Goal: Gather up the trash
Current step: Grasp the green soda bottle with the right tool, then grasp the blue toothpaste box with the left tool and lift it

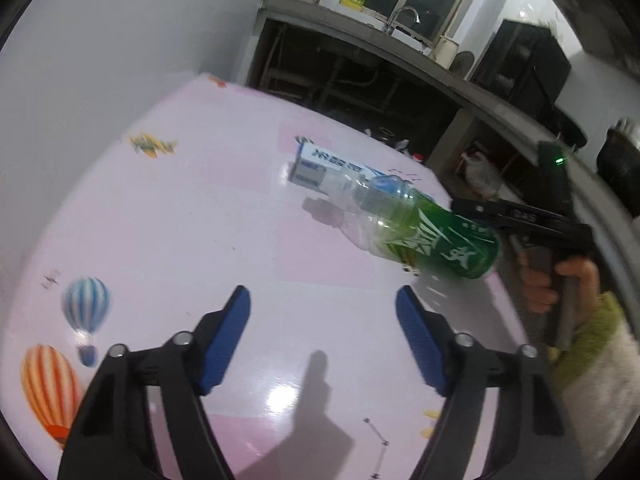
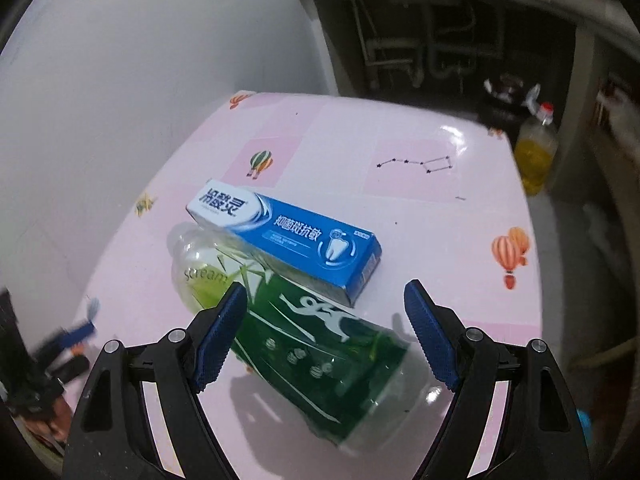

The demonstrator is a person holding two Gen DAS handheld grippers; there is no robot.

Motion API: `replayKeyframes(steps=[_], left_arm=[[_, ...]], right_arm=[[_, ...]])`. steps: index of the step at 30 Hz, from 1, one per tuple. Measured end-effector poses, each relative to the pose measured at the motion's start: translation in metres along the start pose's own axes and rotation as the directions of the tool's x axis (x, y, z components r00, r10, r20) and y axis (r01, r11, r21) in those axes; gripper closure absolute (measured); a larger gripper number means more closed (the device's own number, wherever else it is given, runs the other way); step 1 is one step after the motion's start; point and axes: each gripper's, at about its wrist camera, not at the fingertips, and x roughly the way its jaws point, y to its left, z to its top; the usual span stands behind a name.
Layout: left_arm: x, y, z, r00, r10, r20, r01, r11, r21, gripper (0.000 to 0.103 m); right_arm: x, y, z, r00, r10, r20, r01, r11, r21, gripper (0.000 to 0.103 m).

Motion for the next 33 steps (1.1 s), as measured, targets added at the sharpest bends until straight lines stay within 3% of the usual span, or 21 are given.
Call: replayKeyframes(steps=[4, 11, 13, 19, 27, 30, 33], left_arm=[[0.002, 0.005, -0.002, 0.996, -0.082, -0.021, 0.081, 0.995, -0.061, 0.043], [-0.001, 0.006, -0.003, 0.995, -0.094, -0.009, 0.094, 0.993, -0.072, 0.048], [-0.002, 0.005, -0.003, 0.996, -0.088, -0.005, 0.088, 0.994, -0.07, 0.049], [-0.004, 0.007, 0.0, 0.998, -0.06, -0.002, 0.06, 0.996, -0.071, 0.05], [-0.011, 0.008, 0.002, 1.0, -0.005, 0.005, 0.005, 0.999, -0.039, 0.05], [-0.016, 0.011, 0.007, 1.0, 0.019, 0.023, -0.018, 1.0, -0.016, 0.05], [-0.018, 0.009, 0.016, 0.999, 0.03, 0.041, -0.031, 0.999, 0.023, 0.05]], right_arm=[[0.003, -0.001, 0.0, 0.994, 0.092, -0.056, -0.089, 0.995, 0.052, 0.029], [-0.007, 0.039, -0.022, 0.983, 0.108, -0.147, -0.123, 0.987, -0.101, 0.033], [-0.013, 0.055, -0.029, 0.971, 0.132, -0.197, -0.166, 0.972, -0.166, 0.033], [-0.016, 0.082, -0.018, 0.981, 0.083, -0.175, -0.127, 0.958, -0.256, 0.027], [0.044, 0.128, -0.01, 0.961, 0.072, -0.268, -0.154, 0.941, -0.301, 0.027], [0.052, 0.139, -0.014, 0.959, 0.046, -0.281, -0.138, 0.938, -0.318, 0.041], [0.052, 0.14, -0.018, 0.957, 0.059, -0.285, -0.146, 0.944, -0.295, 0.041]])
